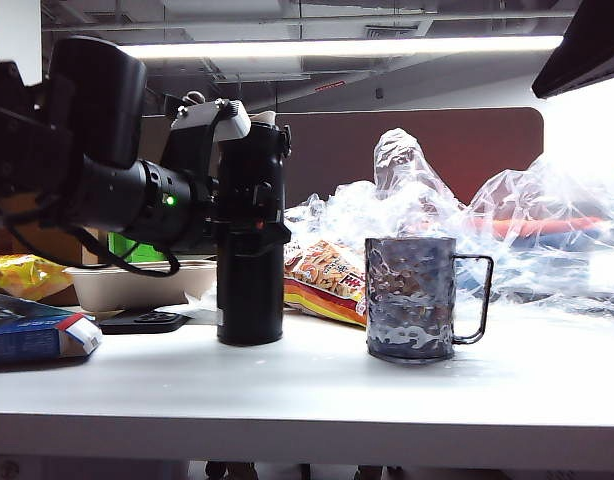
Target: Pick up the black thermos, pour some water into the cup, then place the black thermos back on the table.
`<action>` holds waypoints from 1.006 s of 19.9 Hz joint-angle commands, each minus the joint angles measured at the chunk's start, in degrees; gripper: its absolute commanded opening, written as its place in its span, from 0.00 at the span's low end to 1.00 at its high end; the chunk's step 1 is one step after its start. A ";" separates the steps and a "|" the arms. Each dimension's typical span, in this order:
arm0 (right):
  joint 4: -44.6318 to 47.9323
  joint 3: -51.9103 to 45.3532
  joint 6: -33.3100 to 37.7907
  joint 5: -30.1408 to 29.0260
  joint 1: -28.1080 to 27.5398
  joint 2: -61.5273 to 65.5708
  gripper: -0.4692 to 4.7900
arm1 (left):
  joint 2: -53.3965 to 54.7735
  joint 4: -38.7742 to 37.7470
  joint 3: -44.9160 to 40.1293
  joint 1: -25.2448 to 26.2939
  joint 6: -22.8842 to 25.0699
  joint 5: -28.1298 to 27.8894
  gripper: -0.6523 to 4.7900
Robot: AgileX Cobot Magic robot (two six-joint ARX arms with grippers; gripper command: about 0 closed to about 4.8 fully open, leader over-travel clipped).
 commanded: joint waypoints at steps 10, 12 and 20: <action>0.90 0.24 -0.07 -1.86 0.04 -0.17 0.08 | 1.14 5.97 0.42 0.00 -2.54 0.55 0.87; 0.87 0.24 -0.09 -2.01 0.04 -0.17 0.08 | 0.72 5.95 0.31 0.00 -2.64 0.90 0.89; -5.05 0.24 2.29 2.14 0.04 -6.43 0.08 | -20.98 -14.32 -10.34 0.00 -6.86 3.54 0.62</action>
